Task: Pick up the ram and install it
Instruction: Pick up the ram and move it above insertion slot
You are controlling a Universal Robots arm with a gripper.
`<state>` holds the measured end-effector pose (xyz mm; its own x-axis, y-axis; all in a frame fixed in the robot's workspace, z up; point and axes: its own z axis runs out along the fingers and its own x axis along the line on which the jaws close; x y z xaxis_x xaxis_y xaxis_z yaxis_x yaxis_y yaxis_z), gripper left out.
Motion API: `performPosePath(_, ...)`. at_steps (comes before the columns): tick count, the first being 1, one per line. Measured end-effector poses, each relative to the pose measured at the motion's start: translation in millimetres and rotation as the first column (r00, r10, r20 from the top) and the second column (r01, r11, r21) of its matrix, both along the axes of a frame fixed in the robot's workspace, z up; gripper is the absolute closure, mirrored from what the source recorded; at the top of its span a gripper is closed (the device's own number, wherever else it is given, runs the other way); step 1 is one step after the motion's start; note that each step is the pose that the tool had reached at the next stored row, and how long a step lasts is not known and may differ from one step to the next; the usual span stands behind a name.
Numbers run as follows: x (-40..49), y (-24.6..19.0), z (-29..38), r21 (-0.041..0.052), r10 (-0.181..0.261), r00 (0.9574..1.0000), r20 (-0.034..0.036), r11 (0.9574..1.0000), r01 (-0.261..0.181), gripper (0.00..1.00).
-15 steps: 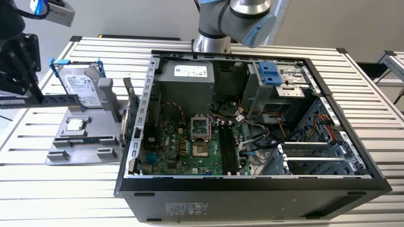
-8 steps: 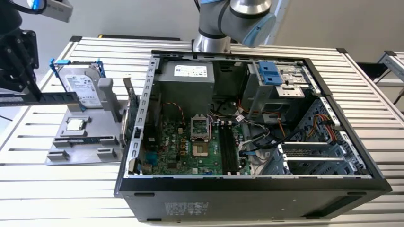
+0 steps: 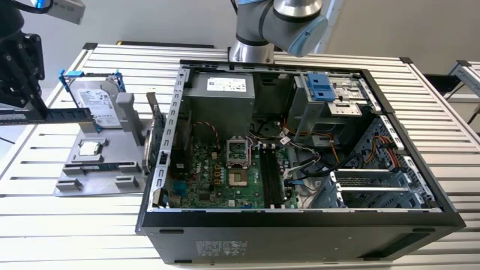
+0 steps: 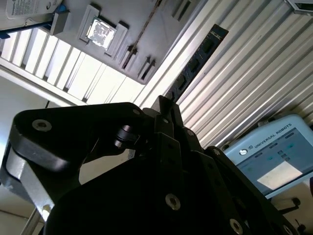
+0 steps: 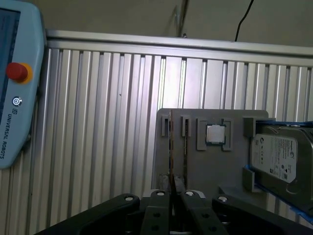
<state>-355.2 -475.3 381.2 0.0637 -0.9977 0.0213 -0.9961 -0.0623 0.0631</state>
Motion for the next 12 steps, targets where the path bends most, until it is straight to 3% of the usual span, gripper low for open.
performPosePath(12,4.3,0.0,-0.1,-0.0001,0.000,1.0000,0.0000,1.0000,0.000,1.00)
